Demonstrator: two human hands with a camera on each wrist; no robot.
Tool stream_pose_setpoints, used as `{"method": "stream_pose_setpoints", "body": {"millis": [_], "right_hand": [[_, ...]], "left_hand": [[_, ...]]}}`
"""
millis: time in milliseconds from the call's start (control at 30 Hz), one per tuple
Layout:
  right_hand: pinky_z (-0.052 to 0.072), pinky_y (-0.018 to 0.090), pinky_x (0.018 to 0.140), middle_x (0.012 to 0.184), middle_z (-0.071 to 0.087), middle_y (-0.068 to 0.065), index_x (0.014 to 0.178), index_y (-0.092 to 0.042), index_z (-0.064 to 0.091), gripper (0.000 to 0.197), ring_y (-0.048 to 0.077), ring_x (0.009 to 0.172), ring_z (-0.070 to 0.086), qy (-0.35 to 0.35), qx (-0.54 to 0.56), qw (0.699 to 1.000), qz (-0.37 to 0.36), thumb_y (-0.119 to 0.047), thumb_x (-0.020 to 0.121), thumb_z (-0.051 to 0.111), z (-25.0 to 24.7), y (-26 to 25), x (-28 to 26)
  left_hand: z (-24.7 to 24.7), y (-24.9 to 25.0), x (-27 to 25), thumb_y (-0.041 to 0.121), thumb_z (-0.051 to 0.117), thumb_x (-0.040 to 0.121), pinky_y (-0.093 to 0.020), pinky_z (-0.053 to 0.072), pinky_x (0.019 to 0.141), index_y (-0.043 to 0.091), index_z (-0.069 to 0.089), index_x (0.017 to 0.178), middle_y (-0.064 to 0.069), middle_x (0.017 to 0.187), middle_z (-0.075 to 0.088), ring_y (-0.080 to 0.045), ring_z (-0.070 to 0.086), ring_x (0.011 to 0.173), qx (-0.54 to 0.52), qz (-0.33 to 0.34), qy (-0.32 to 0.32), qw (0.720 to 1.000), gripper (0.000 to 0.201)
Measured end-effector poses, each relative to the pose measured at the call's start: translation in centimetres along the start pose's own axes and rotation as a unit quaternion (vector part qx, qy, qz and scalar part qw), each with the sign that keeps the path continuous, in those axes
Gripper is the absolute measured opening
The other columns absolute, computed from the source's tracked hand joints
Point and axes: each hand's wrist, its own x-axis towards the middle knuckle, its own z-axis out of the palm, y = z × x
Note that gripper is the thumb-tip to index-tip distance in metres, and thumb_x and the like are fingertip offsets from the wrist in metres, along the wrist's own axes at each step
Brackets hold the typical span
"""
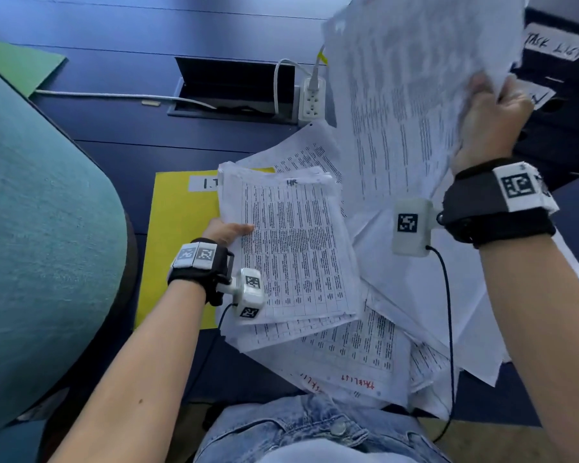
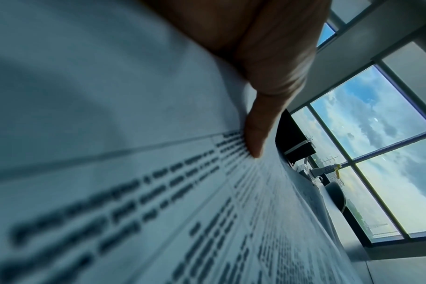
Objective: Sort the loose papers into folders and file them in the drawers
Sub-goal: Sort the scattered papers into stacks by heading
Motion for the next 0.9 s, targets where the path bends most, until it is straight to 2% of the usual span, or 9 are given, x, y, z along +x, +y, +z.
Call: {"method": "stream_pose_setpoints", "body": {"millis": [67, 133, 267, 367, 467, 533, 633, 733, 900], "right_hand": [[0.050, 0.028, 0.069, 0.068, 0.062, -0.006, 0.077, -0.015, 0.060, 0.025, 0.006, 0.062, 0.058, 0.003, 0.061, 0.997, 0.039, 0.002, 0.089, 0.047, 0.0, 0.1, -0.2], [0.047, 0.024, 0.061, 0.068, 0.056, -0.005, 0.078, -0.016, 0.057, 0.024, 0.006, 0.059, 0.052, -0.029, 0.012, 0.996, 0.081, -0.001, 0.092, 0.047, 0.4, 0.9, -1.6], [0.041, 0.019, 0.057, 0.070, 0.051, -0.006, 0.078, -0.015, 0.053, 0.018, 0.007, 0.063, 0.047, -0.141, -0.180, 0.966, 0.123, -0.007, 0.093, 0.048, 0.9, 6.0, -7.2], [0.029, 0.027, 0.056, 0.061, 0.036, -0.004, 0.062, -0.018, 0.033, 0.036, 0.016, 0.063, 0.037, -0.189, -0.274, 0.928, 0.167, -0.014, 0.093, 0.050, 0.4, 10.4, -11.2], [0.034, 0.032, 0.065, 0.075, 0.046, 0.006, 0.077, -0.013, 0.037, 0.020, 0.020, 0.074, 0.044, -0.222, -0.356, 0.889, 0.183, -0.013, 0.094, 0.048, 0.3, 12.1, -14.2], [0.041, 0.035, 0.074, 0.092, 0.048, 0.008, 0.095, -0.012, 0.036, 0.016, 0.024, 0.084, 0.049, -0.225, -0.367, 0.880, 0.200, -0.008, 0.090, 0.050, 0.5, 12.1, -15.0], [0.043, 0.044, 0.092, 0.117, 0.046, 0.010, 0.112, -0.008, 0.035, 0.044, 0.030, 0.109, 0.050, -0.228, -0.389, 0.871, 0.194, -0.014, 0.080, 0.065, 1.5, 12.1, -13.6], [0.034, 0.042, 0.099, 0.133, 0.038, 0.010, 0.126, -0.007, 0.036, 0.058, 0.027, 0.124, 0.038, -0.223, -0.465, 0.840, 0.172, -0.024, 0.081, 0.066, 3.3, 11.7, -9.8], [0.029, 0.036, 0.107, 0.141, 0.036, 0.016, 0.135, 0.001, 0.036, 0.054, 0.031, 0.131, 0.033, -0.276, -0.528, 0.787, 0.159, -0.022, 0.089, 0.052, 7.1, 12.7, -3.7]], "left_hand": [[-0.1, 0.2, 0.2, 0.024, 0.075, 0.075, -0.030, 0.041, 0.085, -0.008, 0.046, 0.128, -0.017, 0.127, 0.055, -0.032, 0.053, 0.115, -0.017, 0.011, -0.003, 1.000, 0.069], [-0.1, 0.2, 0.3, 0.034, 0.073, 0.076, -0.031, 0.043, 0.086, -0.007, 0.044, 0.130, -0.018, 0.127, 0.055, -0.032, 0.054, 0.114, -0.030, 0.024, 0.009, 0.999, 0.073], [-0.3, 0.8, -0.1, 0.092, 0.032, 0.056, -0.034, 0.048, 0.084, 0.007, 0.058, 0.113, -0.016, 0.108, 0.063, -0.025, 0.060, 0.094, -0.054, 0.042, -0.028, 0.997, 0.106], [-0.3, -0.8, 2.8, 0.097, 0.025, 0.052, -0.051, 0.037, 0.105, 0.027, 0.043, 0.138, -0.007, 0.136, 0.052, -0.028, 0.051, 0.122, -0.106, 0.060, -0.086, 0.989, 0.113], [-0.6, -0.8, 2.8, 0.098, 0.032, 0.050, -0.048, 0.031, 0.109, 0.033, 0.044, 0.136, 0.001, 0.140, 0.046, -0.024, 0.044, 0.127, -0.109, 0.052, -0.083, 0.989, 0.109], [-0.2, 1.0, 0.2, 0.074, 0.054, 0.068, -0.033, 0.036, 0.102, 0.014, 0.050, 0.132, 0.000, 0.124, 0.052, -0.015, 0.054, 0.108, -0.078, 0.070, -0.048, 0.993, 0.088], [0.5, 1.2, 0.4, 0.003, 0.063, 0.084, -0.034, 0.044, 0.096, -0.008, 0.052, 0.123, -0.017, 0.115, 0.059, -0.016, 0.061, 0.088, -0.075, 0.083, -0.015, 0.994, 0.041], [0.7, 0.7, 1.2, 0.000, 0.063, 0.084, -0.033, 0.045, 0.093, -0.004, 0.052, 0.124, -0.016, 0.116, 0.060, -0.026, 0.058, 0.107, -0.035, 0.060, 0.004, 0.998, 0.042], [0.8, 0.6, 1.7, 0.000, 0.062, 0.084, -0.034, 0.046, 0.094, -0.005, 0.048, 0.126, -0.018, 0.121, 0.058, -0.029, 0.057, 0.110, -0.049, 0.058, 0.002, 0.997, 0.044]]}}
